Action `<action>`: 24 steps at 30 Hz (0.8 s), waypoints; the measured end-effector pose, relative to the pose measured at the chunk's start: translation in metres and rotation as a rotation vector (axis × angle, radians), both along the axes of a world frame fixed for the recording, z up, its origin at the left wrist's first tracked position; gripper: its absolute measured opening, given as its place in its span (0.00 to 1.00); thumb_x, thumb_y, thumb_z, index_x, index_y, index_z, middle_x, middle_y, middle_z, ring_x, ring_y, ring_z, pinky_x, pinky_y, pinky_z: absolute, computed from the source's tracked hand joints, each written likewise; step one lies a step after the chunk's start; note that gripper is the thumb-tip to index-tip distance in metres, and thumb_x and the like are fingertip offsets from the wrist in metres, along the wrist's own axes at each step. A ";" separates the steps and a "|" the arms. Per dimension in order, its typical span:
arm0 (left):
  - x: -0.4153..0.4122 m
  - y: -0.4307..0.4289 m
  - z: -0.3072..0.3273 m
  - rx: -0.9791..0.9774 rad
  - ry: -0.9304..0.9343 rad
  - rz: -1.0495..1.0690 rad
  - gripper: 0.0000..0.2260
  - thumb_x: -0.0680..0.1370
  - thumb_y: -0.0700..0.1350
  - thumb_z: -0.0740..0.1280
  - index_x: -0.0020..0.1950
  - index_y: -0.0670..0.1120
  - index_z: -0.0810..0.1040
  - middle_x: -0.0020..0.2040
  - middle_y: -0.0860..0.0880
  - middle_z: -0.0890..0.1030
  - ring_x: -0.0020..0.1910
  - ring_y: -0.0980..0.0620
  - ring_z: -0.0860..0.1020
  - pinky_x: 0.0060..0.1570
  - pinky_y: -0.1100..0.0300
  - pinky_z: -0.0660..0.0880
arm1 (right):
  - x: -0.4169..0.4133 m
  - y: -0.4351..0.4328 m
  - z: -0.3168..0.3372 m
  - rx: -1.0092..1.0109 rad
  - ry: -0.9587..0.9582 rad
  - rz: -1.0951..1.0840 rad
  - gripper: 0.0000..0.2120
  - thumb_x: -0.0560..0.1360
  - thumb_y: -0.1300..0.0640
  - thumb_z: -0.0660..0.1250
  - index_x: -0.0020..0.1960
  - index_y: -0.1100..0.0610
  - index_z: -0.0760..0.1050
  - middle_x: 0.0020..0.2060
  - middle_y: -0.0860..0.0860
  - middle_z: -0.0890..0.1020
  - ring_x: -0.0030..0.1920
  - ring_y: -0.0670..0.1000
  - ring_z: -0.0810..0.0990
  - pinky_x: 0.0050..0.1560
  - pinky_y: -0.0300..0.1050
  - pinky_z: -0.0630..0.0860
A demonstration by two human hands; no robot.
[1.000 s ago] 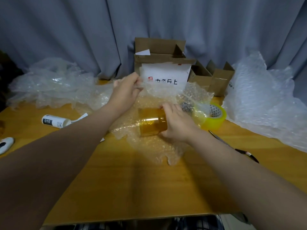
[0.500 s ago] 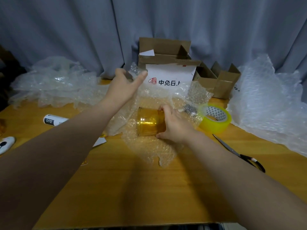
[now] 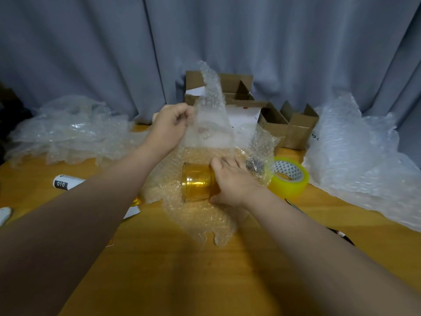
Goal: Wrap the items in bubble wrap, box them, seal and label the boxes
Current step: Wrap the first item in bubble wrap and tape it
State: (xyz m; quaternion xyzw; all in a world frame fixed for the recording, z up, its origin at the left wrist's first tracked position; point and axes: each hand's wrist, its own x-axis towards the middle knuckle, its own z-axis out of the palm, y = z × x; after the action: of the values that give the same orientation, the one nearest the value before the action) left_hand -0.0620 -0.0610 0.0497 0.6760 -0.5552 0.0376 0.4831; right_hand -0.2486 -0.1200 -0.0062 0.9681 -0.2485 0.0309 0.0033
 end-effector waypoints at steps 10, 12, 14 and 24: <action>-0.056 0.021 -0.028 0.449 -0.422 -0.013 0.23 0.77 0.59 0.60 0.68 0.49 0.67 0.65 0.48 0.71 0.65 0.47 0.67 0.66 0.49 0.63 | 0.006 -0.022 -0.007 0.515 -0.218 0.087 0.41 0.67 0.48 0.76 0.74 0.51 0.60 0.73 0.52 0.64 0.71 0.54 0.63 0.71 0.53 0.63; -0.059 0.020 -0.043 0.683 -0.415 -0.060 0.28 0.77 0.64 0.57 0.72 0.51 0.64 0.68 0.48 0.71 0.66 0.47 0.69 0.65 0.49 0.65 | -0.002 -0.025 -0.011 0.662 -0.340 0.075 0.32 0.72 0.53 0.73 0.72 0.55 0.65 0.69 0.53 0.70 0.68 0.51 0.69 0.70 0.49 0.66; -0.058 0.018 -0.049 0.716 -0.386 -0.033 0.31 0.75 0.67 0.55 0.73 0.52 0.63 0.69 0.48 0.71 0.67 0.46 0.69 0.65 0.48 0.67 | -0.014 -0.030 -0.014 0.679 -0.460 -0.019 0.22 0.74 0.58 0.69 0.67 0.55 0.72 0.64 0.51 0.75 0.65 0.50 0.72 0.67 0.47 0.68; -0.060 0.016 -0.050 0.823 -0.707 0.000 0.41 0.68 0.63 0.71 0.75 0.53 0.56 0.69 0.46 0.69 0.65 0.43 0.68 0.61 0.49 0.70 | -0.057 -0.040 -0.015 0.454 0.188 -0.019 0.41 0.66 0.35 0.71 0.72 0.50 0.63 0.66 0.51 0.65 0.66 0.52 0.67 0.68 0.50 0.68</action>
State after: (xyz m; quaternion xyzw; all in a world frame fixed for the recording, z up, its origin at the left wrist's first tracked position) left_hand -0.1220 -0.0447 -0.0003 0.7554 -0.6528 0.0419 -0.0376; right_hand -0.3061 -0.1597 -0.0212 0.9402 -0.2570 -0.1159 -0.1910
